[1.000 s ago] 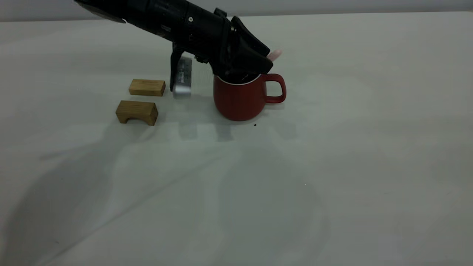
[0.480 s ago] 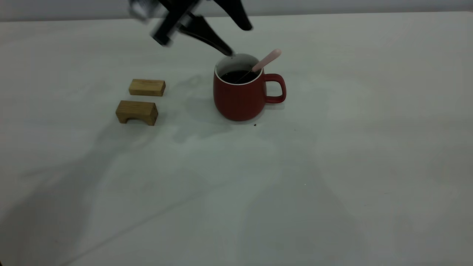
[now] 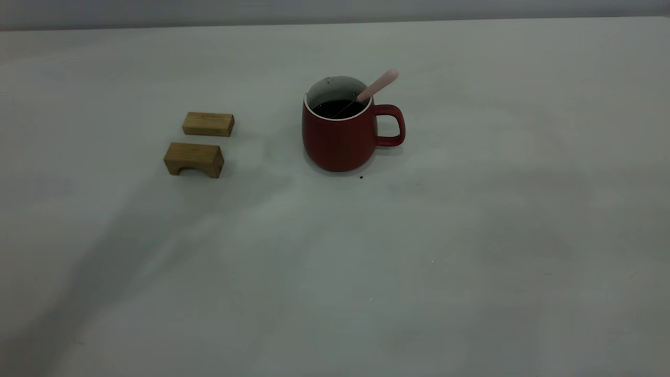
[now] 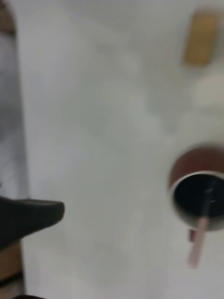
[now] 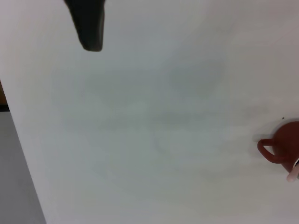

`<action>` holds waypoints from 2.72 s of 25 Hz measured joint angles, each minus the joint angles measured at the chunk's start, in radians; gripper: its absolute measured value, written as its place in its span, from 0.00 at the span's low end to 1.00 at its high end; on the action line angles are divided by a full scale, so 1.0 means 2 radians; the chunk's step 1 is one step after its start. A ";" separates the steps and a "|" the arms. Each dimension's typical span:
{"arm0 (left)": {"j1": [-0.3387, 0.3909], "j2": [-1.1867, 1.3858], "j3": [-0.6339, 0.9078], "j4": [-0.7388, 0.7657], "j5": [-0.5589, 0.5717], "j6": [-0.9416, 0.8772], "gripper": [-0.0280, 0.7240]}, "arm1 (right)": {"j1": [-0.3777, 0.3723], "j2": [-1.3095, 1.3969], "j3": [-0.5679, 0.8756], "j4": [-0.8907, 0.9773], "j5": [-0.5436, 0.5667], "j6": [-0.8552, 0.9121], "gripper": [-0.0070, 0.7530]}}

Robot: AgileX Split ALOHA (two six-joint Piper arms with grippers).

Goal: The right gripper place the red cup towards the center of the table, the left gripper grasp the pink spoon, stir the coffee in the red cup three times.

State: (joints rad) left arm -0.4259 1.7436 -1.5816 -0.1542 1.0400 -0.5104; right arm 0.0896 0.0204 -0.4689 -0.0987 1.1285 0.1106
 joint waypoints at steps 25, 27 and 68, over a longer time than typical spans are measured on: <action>0.042 -0.594 0.402 0.175 0.001 0.161 0.66 | 0.000 0.000 0.000 0.000 0.000 0.000 0.66; 0.073 -0.624 0.430 0.175 0.003 0.162 0.66 | 0.000 0.000 0.000 0.000 0.000 0.000 0.66; 0.179 -0.881 0.547 0.117 0.045 0.200 0.66 | 0.000 0.000 0.000 0.000 0.000 0.000 0.66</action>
State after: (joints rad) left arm -0.0681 -0.0189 -0.4879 0.0800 1.1302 -0.1095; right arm 0.0896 0.0204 -0.4689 -0.0987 1.1285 0.1106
